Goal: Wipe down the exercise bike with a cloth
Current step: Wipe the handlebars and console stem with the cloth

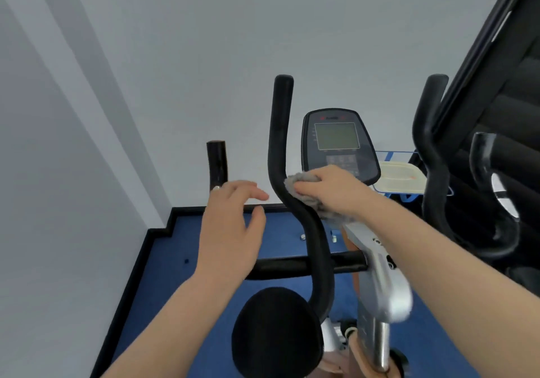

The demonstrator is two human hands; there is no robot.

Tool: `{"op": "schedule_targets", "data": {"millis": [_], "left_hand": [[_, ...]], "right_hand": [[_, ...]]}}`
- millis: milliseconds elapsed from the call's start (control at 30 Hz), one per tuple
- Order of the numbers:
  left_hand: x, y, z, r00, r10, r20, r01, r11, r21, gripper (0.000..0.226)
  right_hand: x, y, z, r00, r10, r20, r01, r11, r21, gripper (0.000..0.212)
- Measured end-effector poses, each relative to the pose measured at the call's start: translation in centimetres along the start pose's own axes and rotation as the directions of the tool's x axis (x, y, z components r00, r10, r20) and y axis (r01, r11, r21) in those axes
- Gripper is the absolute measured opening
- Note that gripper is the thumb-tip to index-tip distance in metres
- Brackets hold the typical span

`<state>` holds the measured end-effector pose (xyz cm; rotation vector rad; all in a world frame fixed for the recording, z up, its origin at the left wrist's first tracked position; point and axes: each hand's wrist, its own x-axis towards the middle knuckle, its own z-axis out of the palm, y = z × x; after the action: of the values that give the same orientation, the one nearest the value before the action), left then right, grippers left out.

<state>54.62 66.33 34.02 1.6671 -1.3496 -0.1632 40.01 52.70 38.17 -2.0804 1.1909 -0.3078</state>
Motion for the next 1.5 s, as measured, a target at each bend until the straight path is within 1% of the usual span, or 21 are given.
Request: {"op": "schedule_targets", "data": {"millis": [33,67,133,233,300,400,433,500,567,633,700,767,833,900,1000,1067,1167,1233,1300,1400,1500], "left_hand": [[-1.0,0.4,0.0,0.999,-0.010,0.032,0.010,1.000,-0.006,0.026],[-2.0,0.8,0.1,0.998,-0.016,0.062,0.016,1.000,0.001,0.026],[-3.9,1.4,0.4,0.993,-0.002,0.120,-0.002,0.999,0.039,0.024],[-5.3,1.9,0.6,0.976,0.112,0.187,-0.152,0.964,0.219,0.022],[-5.5,1.8,0.7,0.968,0.148,0.202,-0.204,0.934,0.293,0.021],[-5.2,1.5,0.9,0.977,0.036,0.208,-0.104,0.940,0.325,0.017],[-5.2,1.3,1.0,0.978,0.004,0.208,-0.074,0.941,0.329,0.015],[-5.3,1.0,1.1,0.979,-0.028,0.200,-0.040,0.944,0.327,0.014],[-5.5,1.2,0.9,0.981,-0.058,0.185,-0.007,0.942,0.336,0.013],[-5.6,1.5,0.9,0.981,-0.062,0.185,-0.011,0.929,0.371,0.012],[-5.6,1.4,0.9,0.980,-0.062,0.191,-0.016,0.924,0.383,0.012],[-5.5,1.2,1.0,0.977,-0.053,0.209,-0.029,0.929,0.369,0.012],[-5.5,1.2,0.9,0.974,-0.057,0.219,-0.024,0.937,0.347,0.013],[-5.5,1.2,0.9,0.976,-0.058,0.210,-0.019,0.938,0.347,0.013],[-5.8,1.5,0.8,0.977,-0.071,0.203,-0.006,0.935,0.354,0.013],[-6.4,1.3,0.5,0.978,-0.071,0.198,-0.001,0.940,0.341,0.014],[-7.4,1.0,0.2,0.980,-0.067,0.189,0.001,0.945,0.328,0.016],[-7.9,0.9,0.2,0.977,-0.094,0.192,0.029,0.949,0.314,0.017],[-8.3,0.9,0.2,0.970,-0.150,0.193,0.092,0.955,0.280,0.016],[-8.6,0.8,0.2,0.949,-0.215,0.230,0.159,0.958,0.238,0.015],[-8.4,0.8,0.1,0.939,-0.203,0.278,0.132,0.958,0.253,0.020]], "right_hand": [[-0.1,0.3,-0.9,0.998,0.028,0.054,-0.027,0.999,-0.024,0.031],[0.1,0.5,-1.3,0.998,0.037,0.052,-0.036,0.999,-0.013,0.034],[0.4,0.1,-0.2,0.999,-0.007,-0.045,0.009,0.999,0.054,0.034],[-0.5,-0.5,2.4,0.982,-0.085,-0.171,0.088,0.996,0.010,0.029],[-1.8,0.8,2.0,0.983,-0.100,-0.153,0.094,0.994,-0.047,0.027],[-2.8,2.4,-0.4,1.000,-0.013,0.016,0.015,0.985,-0.174,0.029],[-2.7,2.3,-0.8,0.999,0.010,0.037,-0.004,0.984,-0.176,0.029],[-2.6,1.6,-0.3,0.999,-0.010,-0.033,0.006,0.993,-0.116,0.029],[-3.6,1.4,1.5,0.984,-0.047,-0.170,0.035,0.997,-0.071,0.031],[-6.1,2.2,2.9,0.972,-0.070,-0.226,0.035,0.987,-0.157,0.035],[-8.3,3.4,2.6,0.991,-0.047,-0.122,0.016,0.968,-0.250,0.040],[-8.5,3.9,1.5,0.999,0.009,-0.036,-0.016,0.980,-0.197,0.039],[-7.7,3.4,1.2,0.991,0.013,-0.133,-0.022,0.998,-0.066,0.030],[-7.1,2.8,2.5,0.965,-0.002,-0.262,-0.014,0.998,-0.060,0.025],[-9.4,3.3,6.1,0.932,0.025,-0.361,-0.042,0.998,-0.038,0.022],[-11.1,4.3,6.4,0.939,0.019,-0.344,-0.042,0.997,-0.059,0.026],[-9.6,4.8,3.8,0.969,0.025,-0.245,-0.048,0.995,-0.088,0.027],[-8.0,3.6,3.1,0.958,0.019,-0.286,-0.036,0.998,-0.054,0.022],[-8.2,3.1,5.2,0.923,0.033,-0.382,-0.037,0.999,-0.003,0.021],[-12.5,3.8,9.1,0.855,0.034,-0.518,-0.042,0.999,-0.005,0.024],[-13.9,5.2,8.7,0.865,-0.035,-0.501,-0.006,0.997,-0.079,0.024]]}}
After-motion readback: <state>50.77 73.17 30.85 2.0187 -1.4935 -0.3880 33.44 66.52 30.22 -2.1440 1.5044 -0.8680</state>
